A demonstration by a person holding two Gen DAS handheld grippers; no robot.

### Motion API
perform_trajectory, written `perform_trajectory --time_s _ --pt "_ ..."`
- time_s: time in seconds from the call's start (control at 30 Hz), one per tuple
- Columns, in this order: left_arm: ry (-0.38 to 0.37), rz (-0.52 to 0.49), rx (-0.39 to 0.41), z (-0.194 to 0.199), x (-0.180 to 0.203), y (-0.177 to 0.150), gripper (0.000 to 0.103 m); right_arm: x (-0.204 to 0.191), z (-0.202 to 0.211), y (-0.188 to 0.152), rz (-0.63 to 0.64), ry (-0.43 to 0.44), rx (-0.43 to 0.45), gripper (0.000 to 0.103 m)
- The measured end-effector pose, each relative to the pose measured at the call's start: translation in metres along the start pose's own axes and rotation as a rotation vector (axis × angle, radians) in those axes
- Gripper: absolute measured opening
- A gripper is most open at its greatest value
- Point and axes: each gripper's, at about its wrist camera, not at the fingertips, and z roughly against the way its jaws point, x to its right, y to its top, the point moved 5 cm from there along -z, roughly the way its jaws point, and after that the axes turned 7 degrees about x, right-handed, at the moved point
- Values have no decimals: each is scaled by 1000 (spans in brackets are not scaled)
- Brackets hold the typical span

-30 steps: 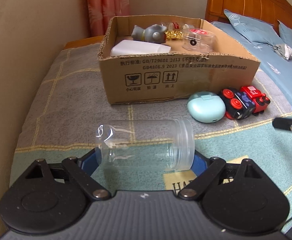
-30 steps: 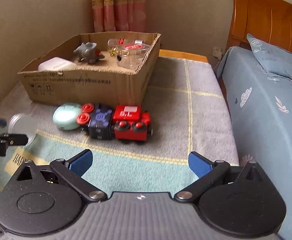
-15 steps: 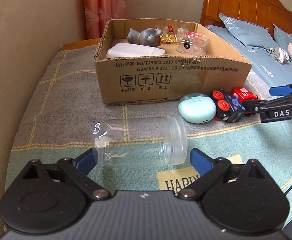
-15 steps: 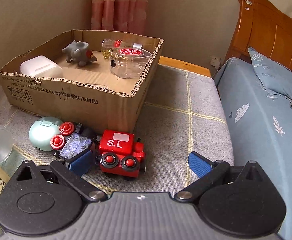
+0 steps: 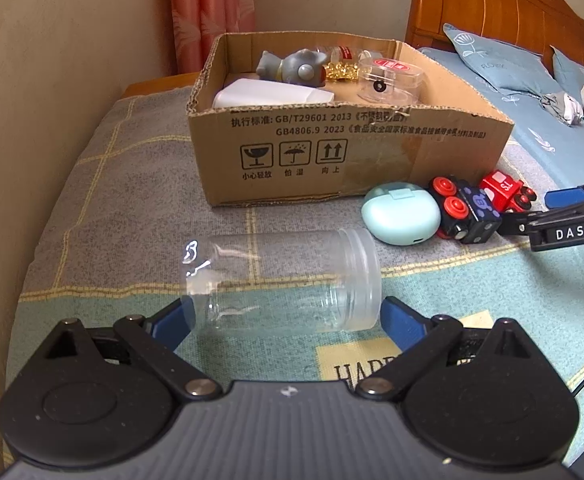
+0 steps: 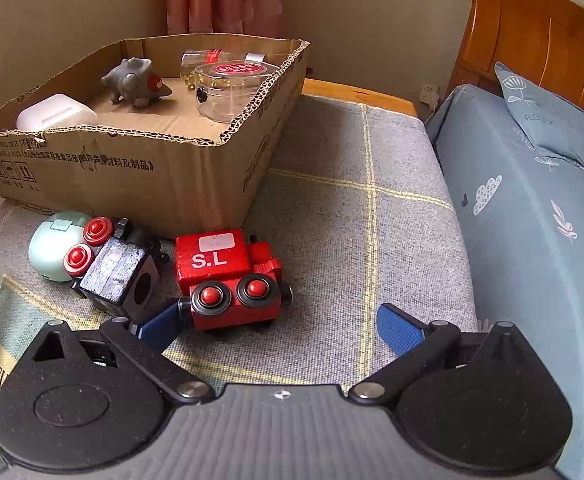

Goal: Organize rigid objects
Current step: 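Close the left tool around the clear plastic jar, then grasp the red S.L train car with the right tool while the left tool holds the jar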

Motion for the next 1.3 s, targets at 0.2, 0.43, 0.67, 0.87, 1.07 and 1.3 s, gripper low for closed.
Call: perform_trajectory --time_s 0.2,0.43,0.67,0.87,1.07,1.3 --pt "6 3 -20 -6 1 -5 98 -2 -2 1 4 30 11 103" --pt "8 5 -17 -6 1 -6 98 -7 -8 5 37 66 29 103" --pt "7 5 -3 -2 1 -3 98 -17 -2 9 94 120 56 81" --pt "13 -2 27 4 2 3 96 -22 5 9 110 118 50 62" --pt "18 -15 33 6 1 5 95 -24 11 6 149 102 32 71" --pt "9 -34 37 3 -2 12 91 -25 9 9 147 123 16 61"
